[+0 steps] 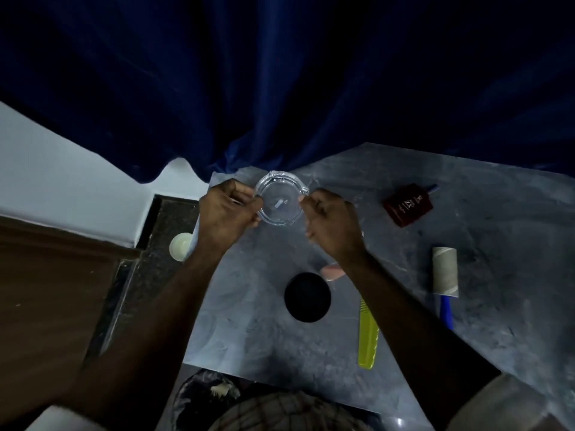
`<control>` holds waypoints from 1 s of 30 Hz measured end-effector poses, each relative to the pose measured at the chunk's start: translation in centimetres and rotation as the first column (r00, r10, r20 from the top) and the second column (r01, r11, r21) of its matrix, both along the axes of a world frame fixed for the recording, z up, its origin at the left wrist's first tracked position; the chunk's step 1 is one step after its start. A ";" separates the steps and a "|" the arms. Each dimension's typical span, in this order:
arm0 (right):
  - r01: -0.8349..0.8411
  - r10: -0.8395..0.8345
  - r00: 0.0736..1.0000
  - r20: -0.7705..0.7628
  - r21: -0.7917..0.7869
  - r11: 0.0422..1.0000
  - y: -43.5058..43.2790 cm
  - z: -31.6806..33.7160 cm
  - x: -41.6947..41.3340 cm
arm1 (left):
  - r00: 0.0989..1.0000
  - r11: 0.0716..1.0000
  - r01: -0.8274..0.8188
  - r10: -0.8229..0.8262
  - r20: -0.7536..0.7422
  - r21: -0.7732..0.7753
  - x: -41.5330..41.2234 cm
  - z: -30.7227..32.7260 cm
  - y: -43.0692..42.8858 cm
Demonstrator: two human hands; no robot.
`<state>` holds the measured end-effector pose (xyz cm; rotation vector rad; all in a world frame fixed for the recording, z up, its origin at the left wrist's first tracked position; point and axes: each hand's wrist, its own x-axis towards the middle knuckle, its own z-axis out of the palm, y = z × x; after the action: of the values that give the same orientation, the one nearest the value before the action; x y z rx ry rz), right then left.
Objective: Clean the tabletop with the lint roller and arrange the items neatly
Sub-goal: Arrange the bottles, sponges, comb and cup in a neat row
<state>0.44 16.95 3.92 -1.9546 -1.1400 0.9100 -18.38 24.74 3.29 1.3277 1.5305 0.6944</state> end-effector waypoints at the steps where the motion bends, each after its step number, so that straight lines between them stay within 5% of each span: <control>1: -0.047 0.051 0.996 0.074 -0.051 0.998 0.6 -0.5 -0.5 | 1.000 1.000 -0.011 0.011 -0.014 -0.026 -0.6 -0.7 0.3; 5: -0.157 0.239 0.925 0.294 -0.276 0.948 2.9 -3.1 -2.0 | 0.999 0.993 -0.020 0.015 -0.035 -0.121 -2.2 -3.9 0.6; 9: -0.115 0.248 0.912 0.327 -0.376 0.919 5.0 -6.1 -3.5 | 1.000 0.984 -0.014 0.010 -0.025 -0.177 -2.9 -7.3 1.8; 30: -0.072 0.221 0.925 0.309 -0.428 0.901 5.3 -9.0 -3.5 | 0.998 0.969 -0.046 0.055 0.032 -0.243 -1.5 -8.4 1.4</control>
<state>-3.02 22.23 -5.08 -2.4765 -1.4040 0.9643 -19.87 26.11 -5.11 1.0897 1.5684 0.5411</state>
